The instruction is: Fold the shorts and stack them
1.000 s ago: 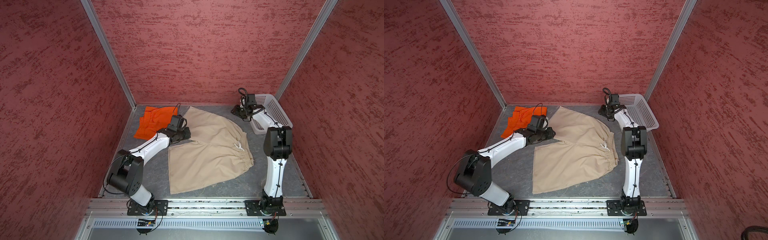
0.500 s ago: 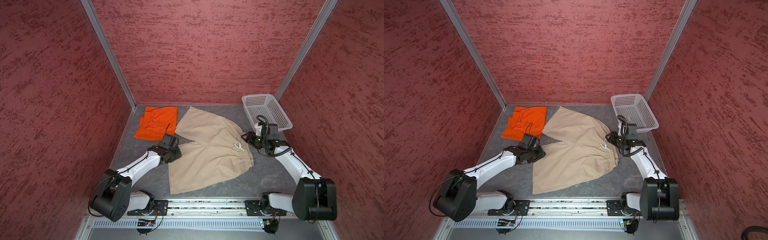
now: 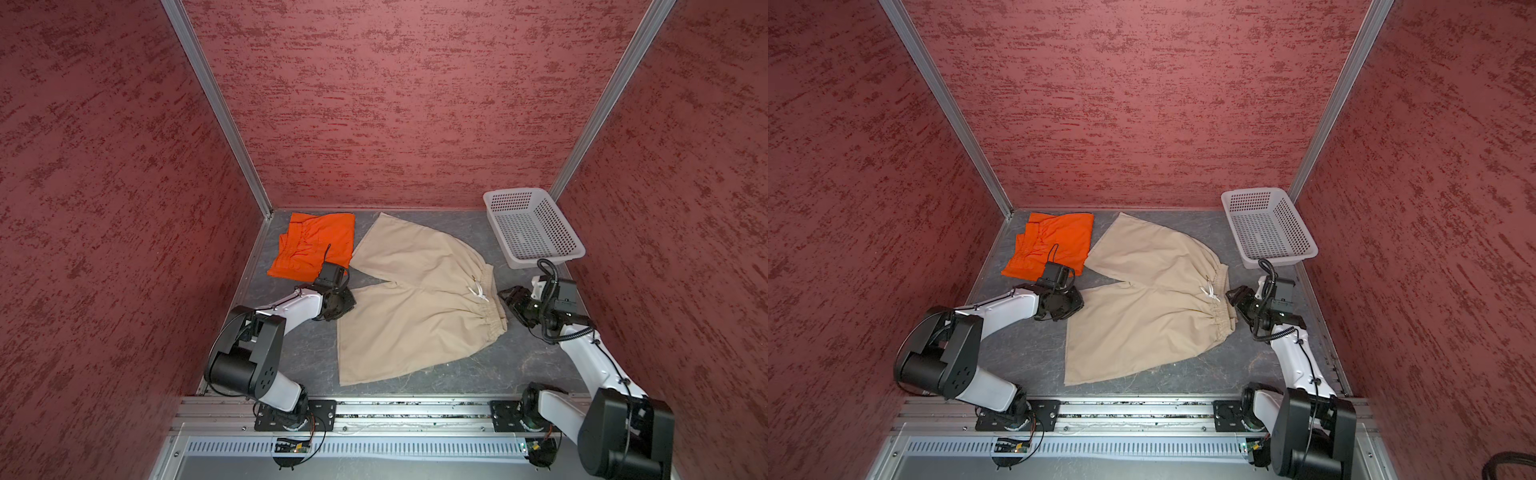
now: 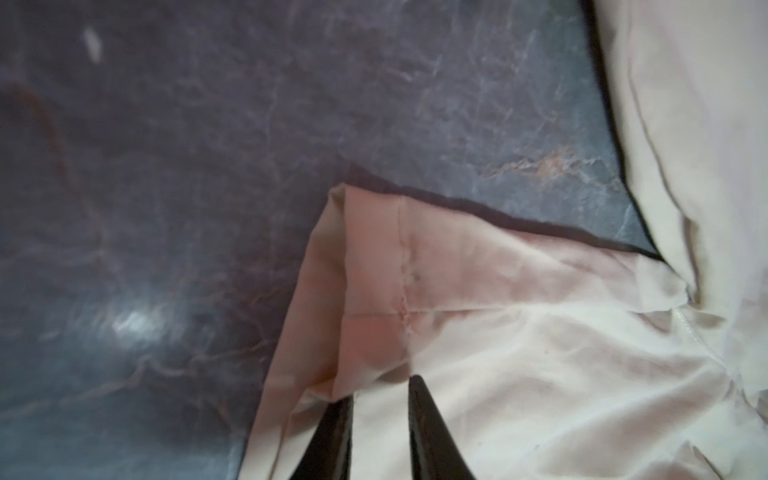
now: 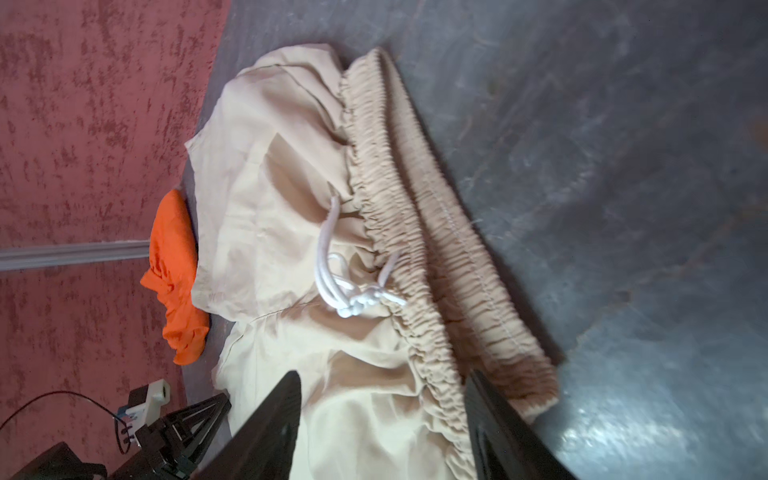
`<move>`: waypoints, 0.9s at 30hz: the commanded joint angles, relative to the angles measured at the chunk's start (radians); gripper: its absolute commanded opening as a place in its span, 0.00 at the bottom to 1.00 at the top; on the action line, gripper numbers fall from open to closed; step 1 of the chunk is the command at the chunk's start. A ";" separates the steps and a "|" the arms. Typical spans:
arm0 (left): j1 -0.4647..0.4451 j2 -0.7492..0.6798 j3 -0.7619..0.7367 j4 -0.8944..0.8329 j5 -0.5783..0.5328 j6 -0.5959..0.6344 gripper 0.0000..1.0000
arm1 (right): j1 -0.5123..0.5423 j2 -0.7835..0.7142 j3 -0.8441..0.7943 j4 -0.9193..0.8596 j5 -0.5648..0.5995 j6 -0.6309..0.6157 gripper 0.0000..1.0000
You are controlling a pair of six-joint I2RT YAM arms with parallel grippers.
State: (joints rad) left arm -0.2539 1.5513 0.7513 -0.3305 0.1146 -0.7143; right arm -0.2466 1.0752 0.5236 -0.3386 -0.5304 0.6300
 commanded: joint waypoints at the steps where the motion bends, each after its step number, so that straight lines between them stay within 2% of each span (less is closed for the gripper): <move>1: 0.019 0.061 0.033 0.034 0.002 0.049 0.25 | -0.023 -0.018 -0.031 -0.041 -0.057 0.052 0.65; 5: 0.024 0.109 0.066 0.042 -0.003 0.068 0.25 | -0.023 -0.058 -0.035 -0.162 0.001 0.031 0.70; 10: 0.032 0.141 0.089 0.043 0.002 0.088 0.26 | -0.021 -0.073 -0.066 -0.208 -0.091 0.026 0.70; 13: 0.037 0.147 0.098 0.041 0.000 0.097 0.26 | -0.019 -0.086 -0.084 -0.235 -0.087 0.008 0.70; 17: 0.042 0.145 0.099 0.035 -0.001 0.108 0.26 | -0.019 -0.040 -0.091 -0.206 -0.079 -0.013 0.70; 22: 0.042 0.142 0.094 0.038 -0.006 0.110 0.26 | -0.014 0.062 -0.115 -0.087 -0.141 -0.012 0.67; 27: 0.042 0.153 0.096 0.044 -0.007 0.113 0.26 | 0.000 0.100 -0.125 -0.033 -0.164 -0.009 0.62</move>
State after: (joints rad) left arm -0.2234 1.6699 0.8555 -0.2676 0.1322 -0.6189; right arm -0.2562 1.1664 0.4088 -0.4366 -0.6632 0.6281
